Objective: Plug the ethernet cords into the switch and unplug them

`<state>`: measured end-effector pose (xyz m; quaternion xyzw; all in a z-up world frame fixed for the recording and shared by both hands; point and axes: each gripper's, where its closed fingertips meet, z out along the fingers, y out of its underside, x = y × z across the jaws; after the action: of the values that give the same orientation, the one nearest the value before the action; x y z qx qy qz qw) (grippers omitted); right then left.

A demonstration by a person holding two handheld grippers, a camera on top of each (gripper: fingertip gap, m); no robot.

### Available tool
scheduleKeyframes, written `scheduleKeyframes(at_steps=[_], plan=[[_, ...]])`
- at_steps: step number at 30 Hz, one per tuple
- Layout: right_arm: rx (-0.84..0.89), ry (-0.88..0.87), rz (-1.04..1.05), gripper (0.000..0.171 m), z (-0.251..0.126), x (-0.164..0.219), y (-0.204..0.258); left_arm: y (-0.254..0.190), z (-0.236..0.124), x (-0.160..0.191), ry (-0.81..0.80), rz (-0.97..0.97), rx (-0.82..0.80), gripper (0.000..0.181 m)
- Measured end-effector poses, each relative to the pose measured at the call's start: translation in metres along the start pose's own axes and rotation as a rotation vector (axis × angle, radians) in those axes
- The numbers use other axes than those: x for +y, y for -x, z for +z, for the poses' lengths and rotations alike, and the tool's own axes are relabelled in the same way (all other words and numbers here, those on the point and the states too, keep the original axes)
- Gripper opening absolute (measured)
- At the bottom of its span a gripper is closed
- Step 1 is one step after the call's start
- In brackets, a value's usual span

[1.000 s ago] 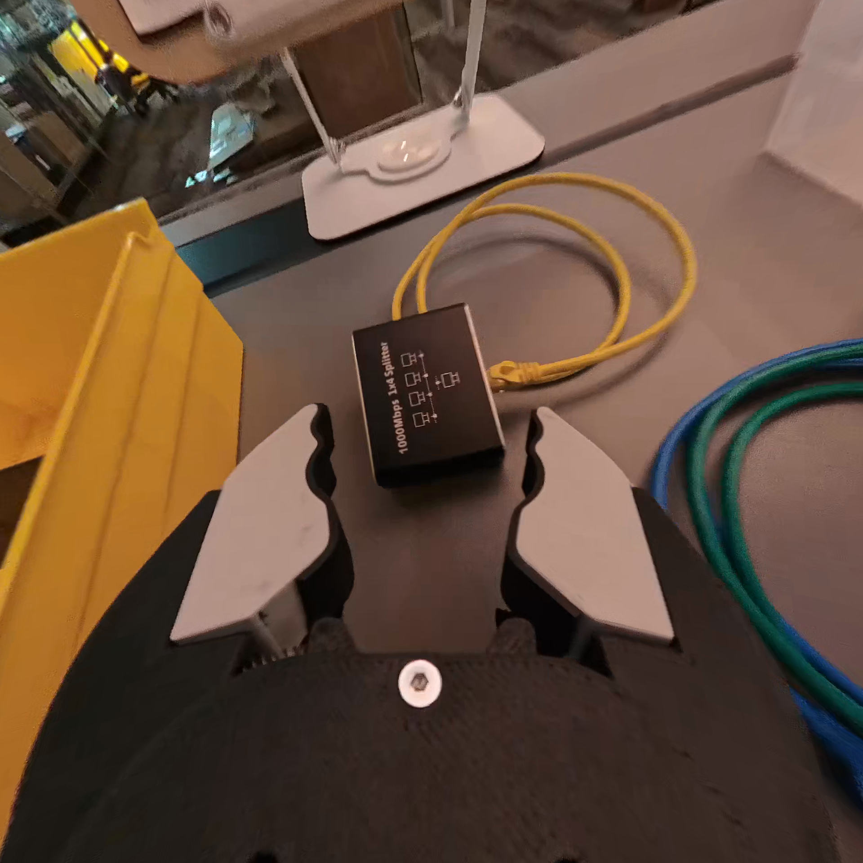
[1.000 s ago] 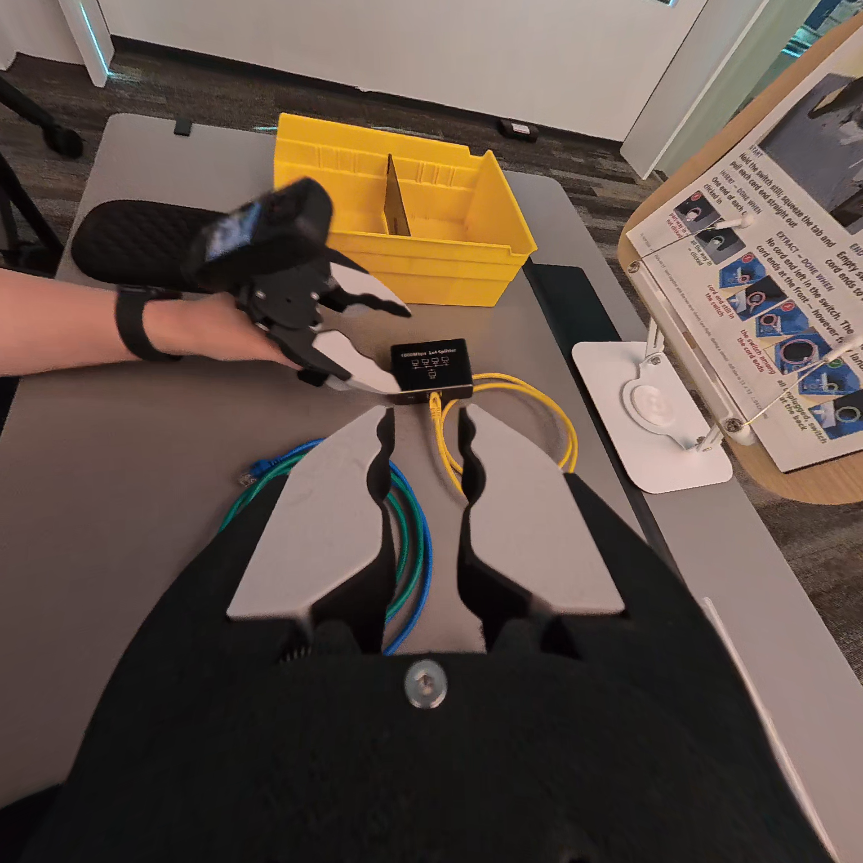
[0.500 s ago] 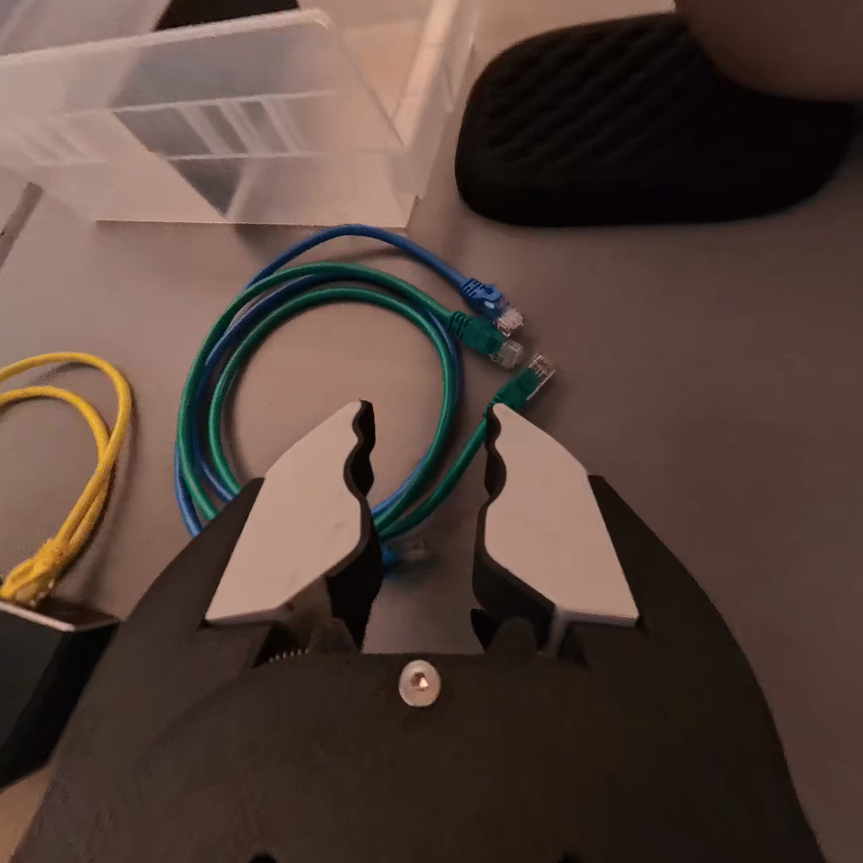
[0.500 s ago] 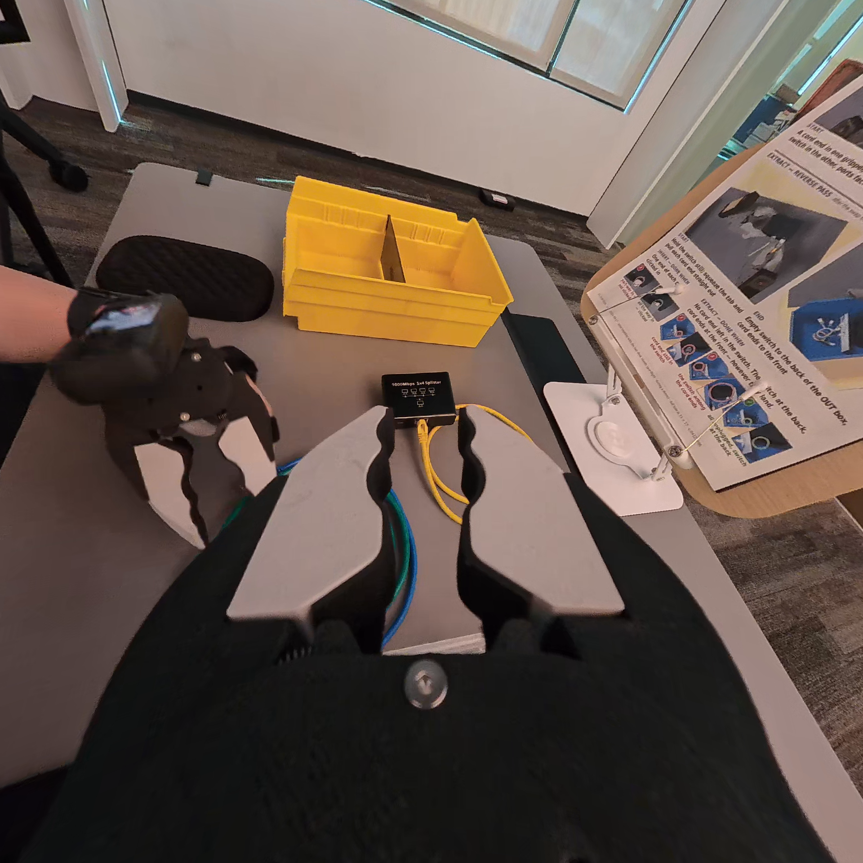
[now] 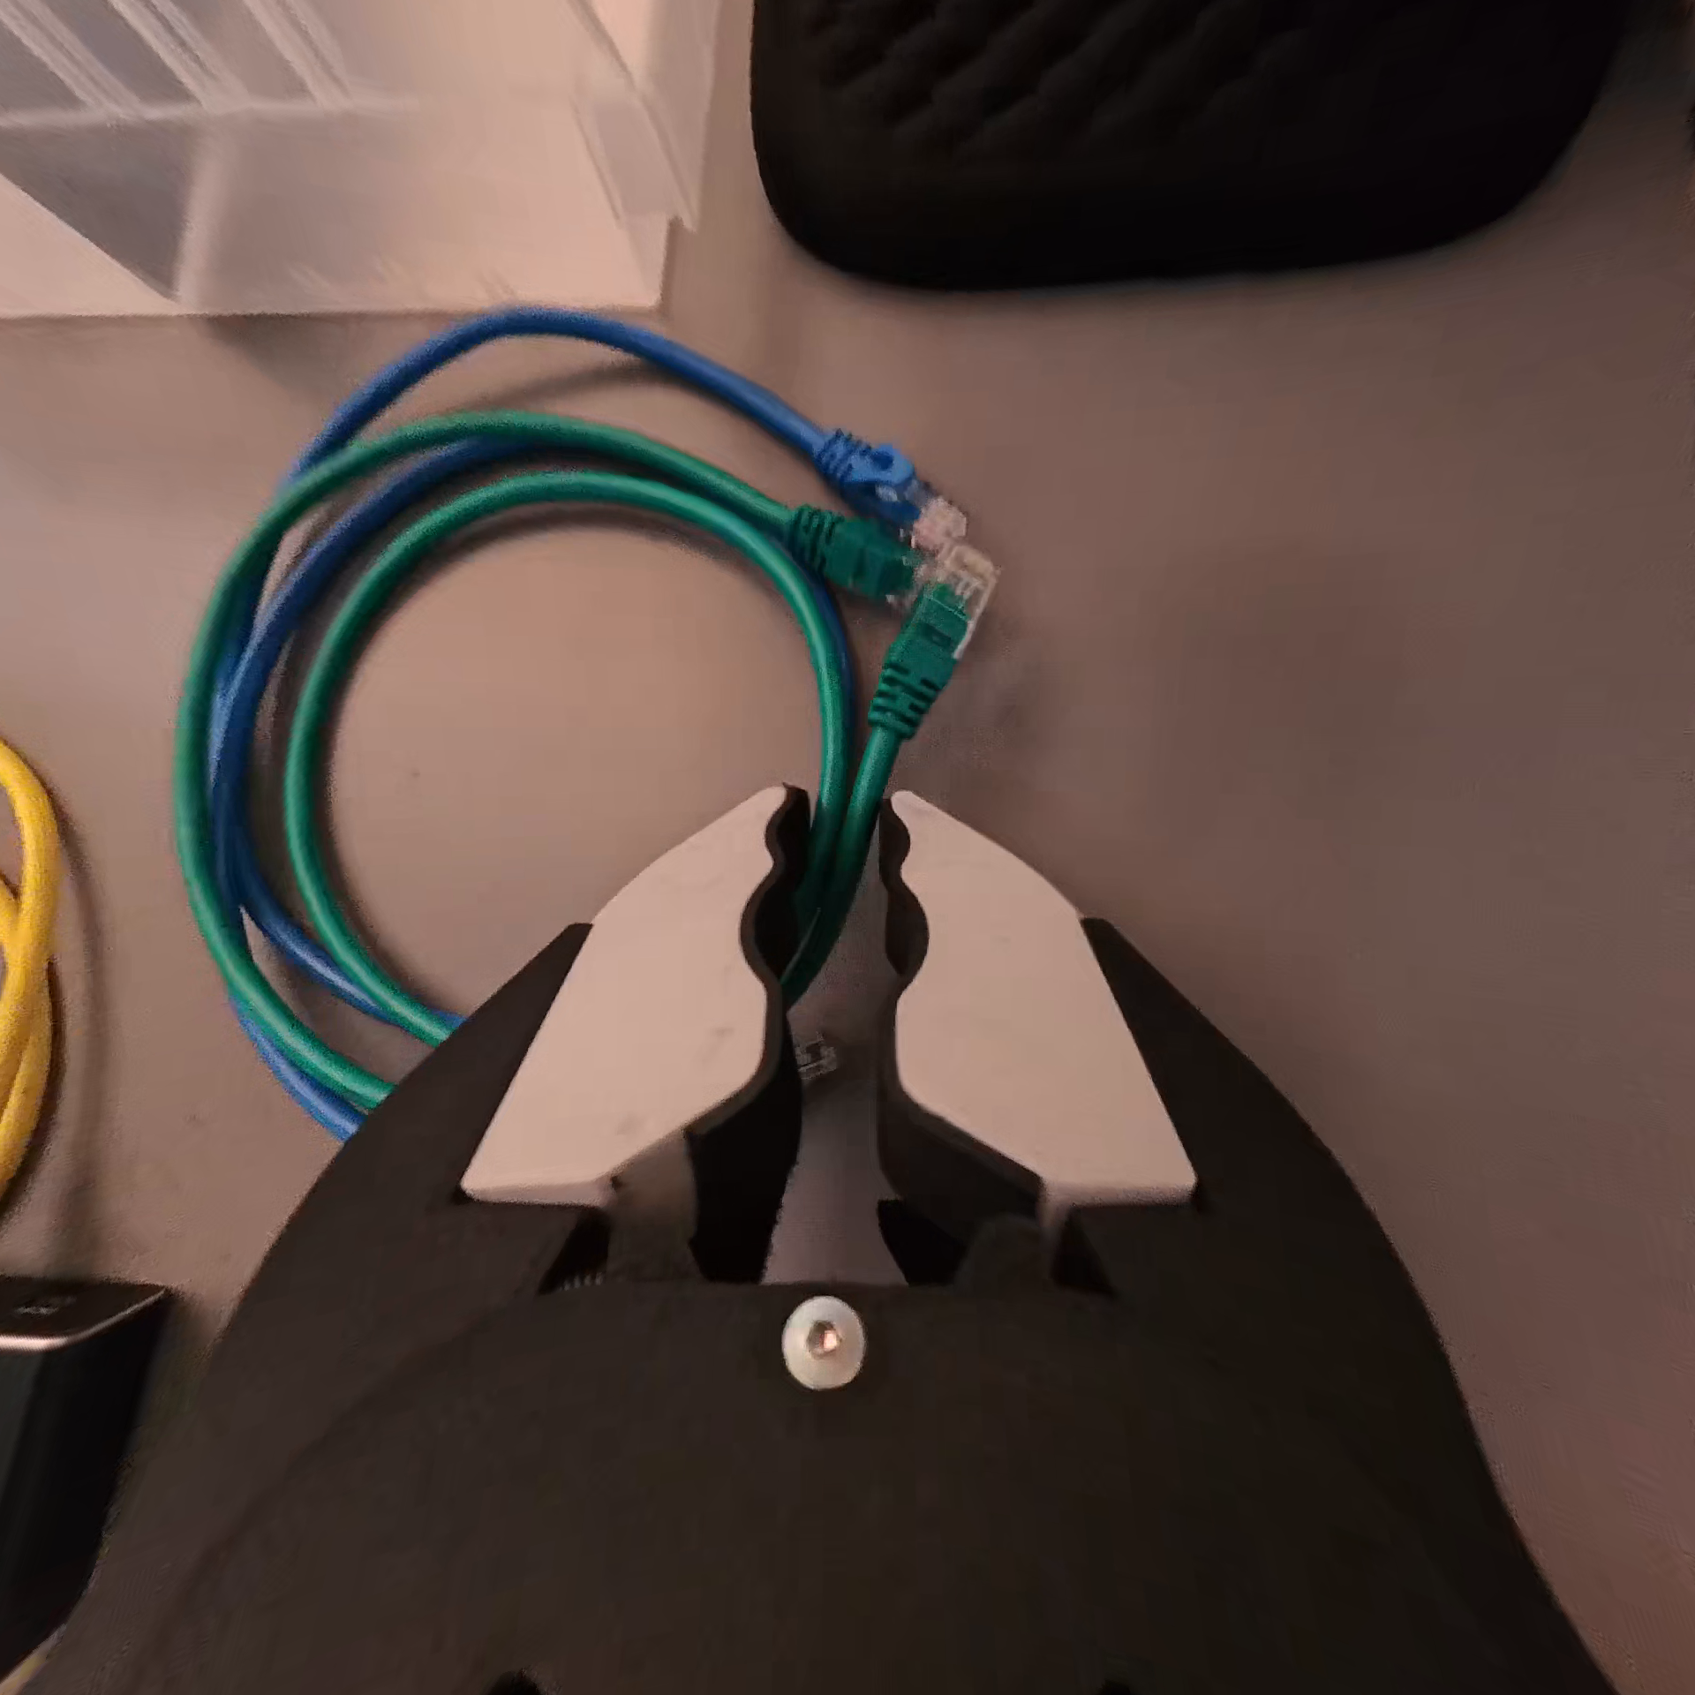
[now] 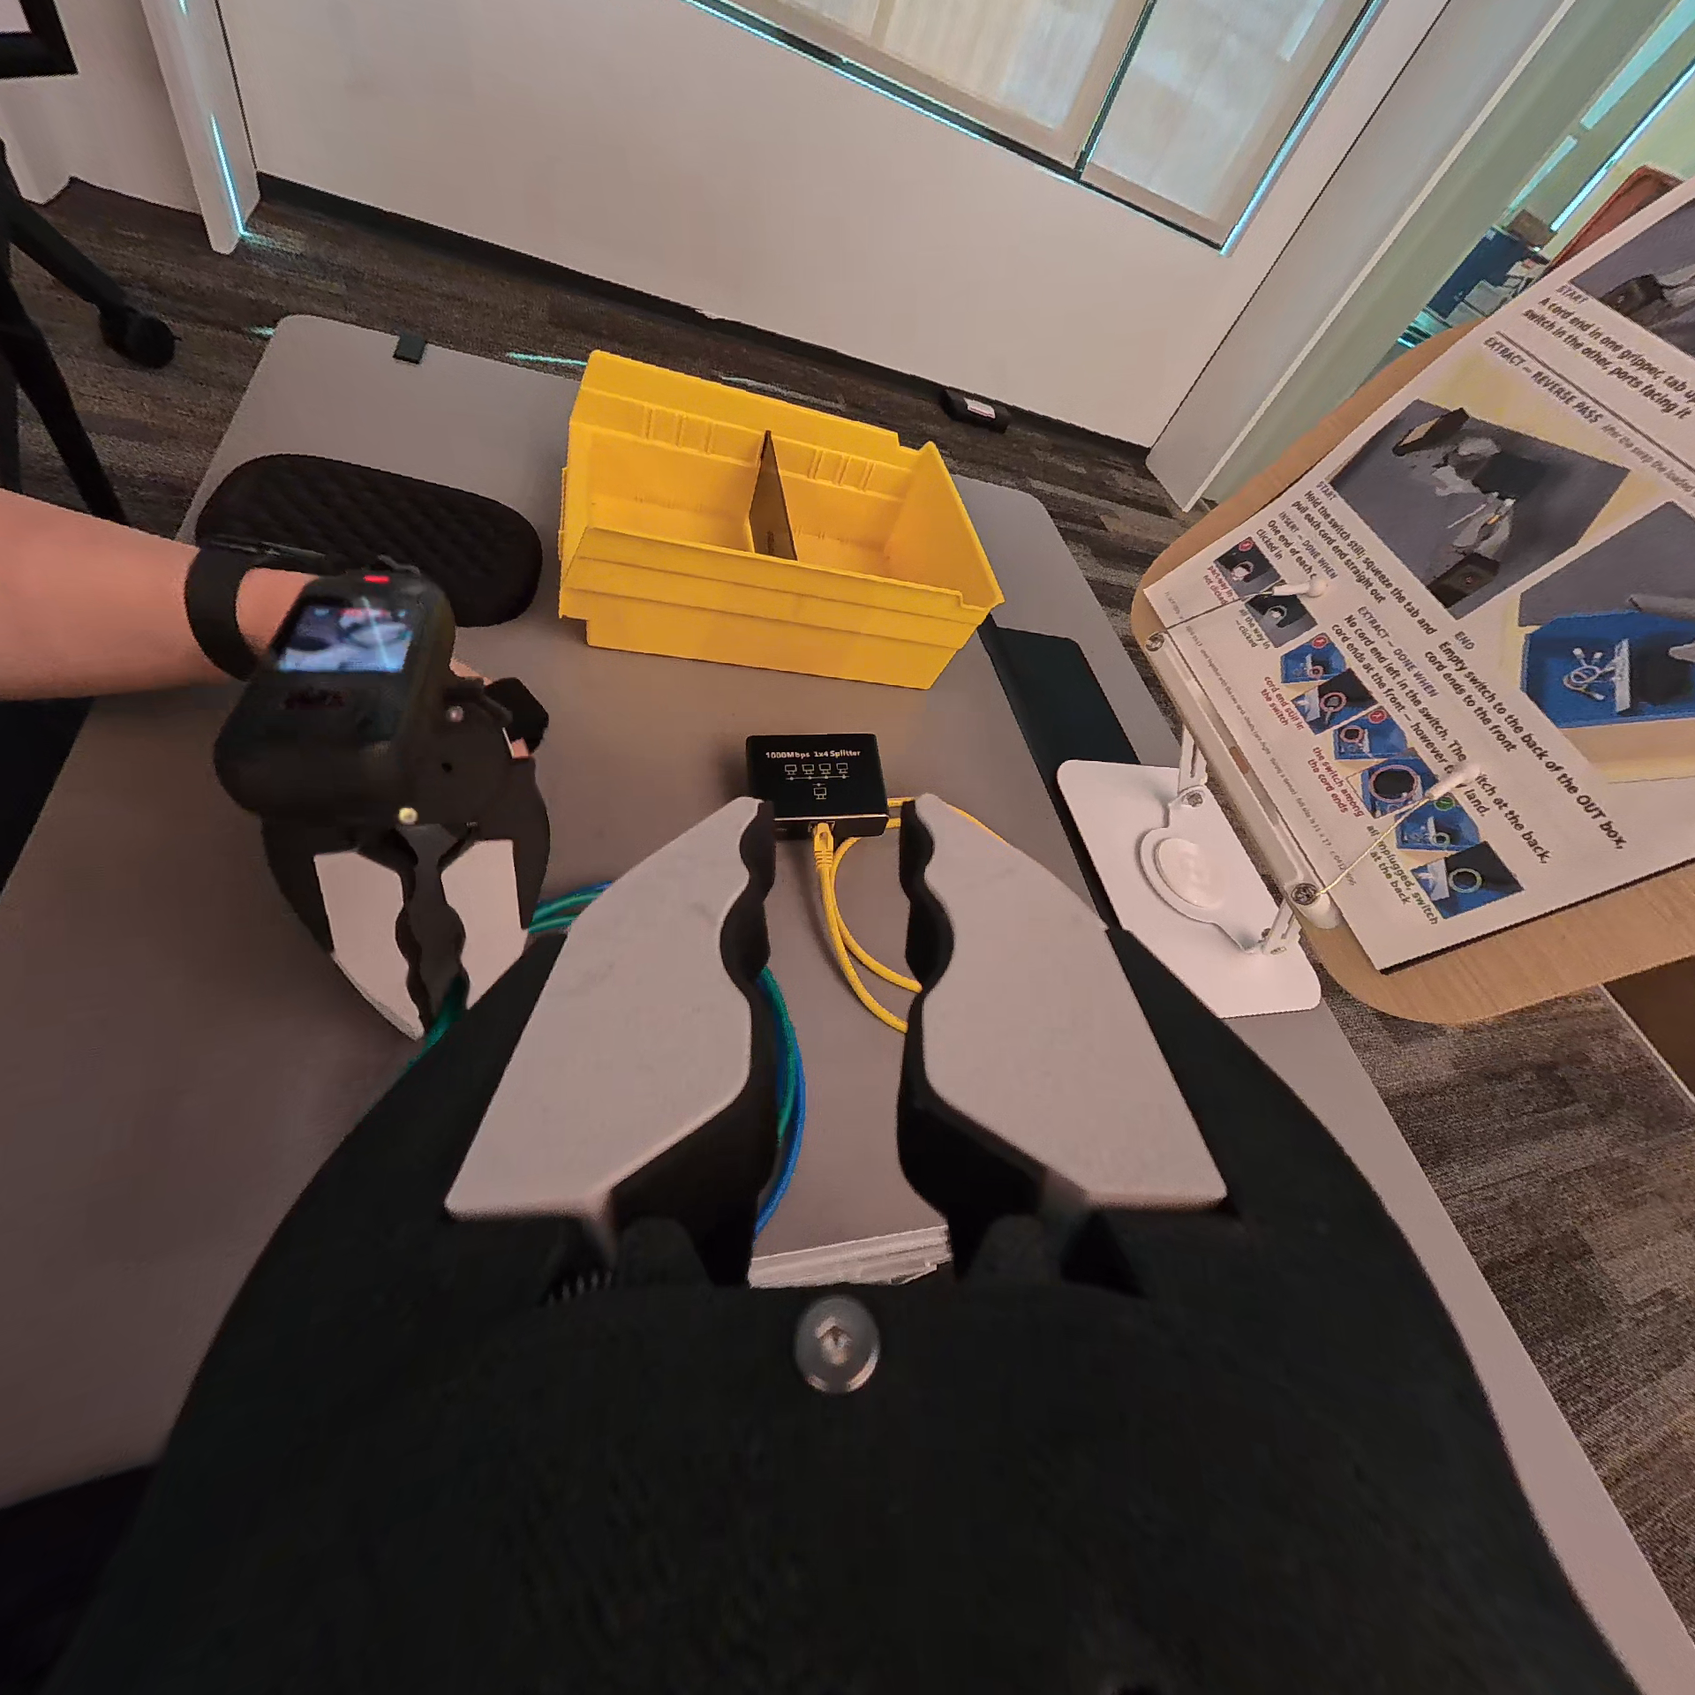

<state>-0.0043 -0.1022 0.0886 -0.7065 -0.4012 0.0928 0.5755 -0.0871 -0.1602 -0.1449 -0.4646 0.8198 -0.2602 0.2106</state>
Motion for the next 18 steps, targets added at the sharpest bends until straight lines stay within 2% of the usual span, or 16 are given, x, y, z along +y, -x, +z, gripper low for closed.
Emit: scheduleKeyframes(at_steps=[6, 9, 11, 14, 18], plan=[[-0.008, 0.013, -0.016, 0.027, 0.006, 0.000, 0.003, 0.031, -0.047, -0.035, -0.316, -0.216, -0.103, 0.011], [-0.022, 0.017, -0.028, 0.026, 0.013, 0.001, 0.005, 0.053, -0.092, -0.054, -0.579, -0.391, -0.136, 0.005], [-0.033, 0.012, -0.030, 0.027, 0.021, 0.001, 0.006, 0.062, -0.125, -0.064, -0.769, -0.497, -0.102, 0.005], [-0.076, -0.011, -0.011, 0.027, 0.035, -0.002, 0.011, 0.069, -0.164, -0.067, -0.972, -0.600, -0.065, 0.005], [-0.159, -0.091, 0.060, 0.027, 0.055, -0.017, 0.024, 0.075, -0.197, -0.063, -1.126, -0.677, -0.133, 0.005]])
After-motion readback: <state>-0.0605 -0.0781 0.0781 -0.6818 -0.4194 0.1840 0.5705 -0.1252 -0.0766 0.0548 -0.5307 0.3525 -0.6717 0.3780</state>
